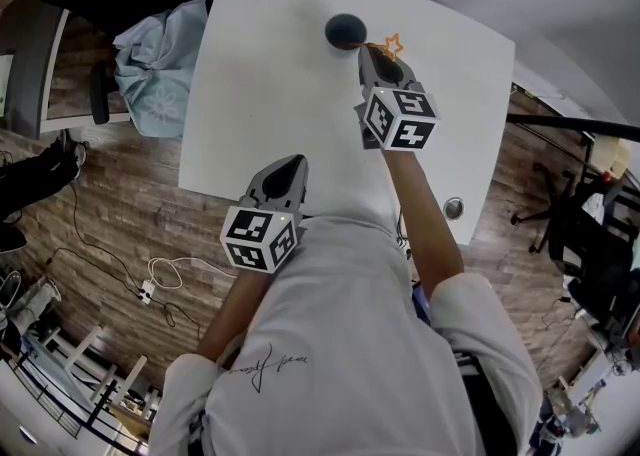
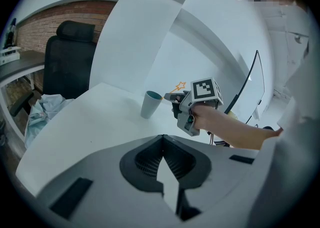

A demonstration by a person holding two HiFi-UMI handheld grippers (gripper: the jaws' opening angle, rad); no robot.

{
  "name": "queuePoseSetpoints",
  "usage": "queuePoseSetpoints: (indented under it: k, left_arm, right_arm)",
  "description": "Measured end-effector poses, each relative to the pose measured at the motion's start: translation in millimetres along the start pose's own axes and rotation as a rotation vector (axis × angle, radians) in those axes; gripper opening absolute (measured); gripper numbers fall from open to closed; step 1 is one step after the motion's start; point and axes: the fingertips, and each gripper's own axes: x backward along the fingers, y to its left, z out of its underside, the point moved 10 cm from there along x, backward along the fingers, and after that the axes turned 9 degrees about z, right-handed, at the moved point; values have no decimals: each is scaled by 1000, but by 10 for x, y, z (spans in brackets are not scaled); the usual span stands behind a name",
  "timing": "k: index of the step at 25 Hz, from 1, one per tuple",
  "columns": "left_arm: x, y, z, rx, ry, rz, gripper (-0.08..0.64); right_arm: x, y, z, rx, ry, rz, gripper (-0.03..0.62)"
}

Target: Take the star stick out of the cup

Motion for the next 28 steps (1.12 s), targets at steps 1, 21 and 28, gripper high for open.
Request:
queuePoseSetpoints:
  k: [1, 21, 28]
  left_arm:
    - [3, 2, -1, 0, -2, 1, 3]
    - [58, -72, 25, 2, -41, 5, 3]
    - [76, -95, 31, 4, -57, 5, 3]
  right_arm:
    - [4, 1, -4, 1, 0, 0, 25]
    - [229, -46, -125, 19, -38, -6, 25]
    - [309, -44, -165, 22, -52, -10, 25]
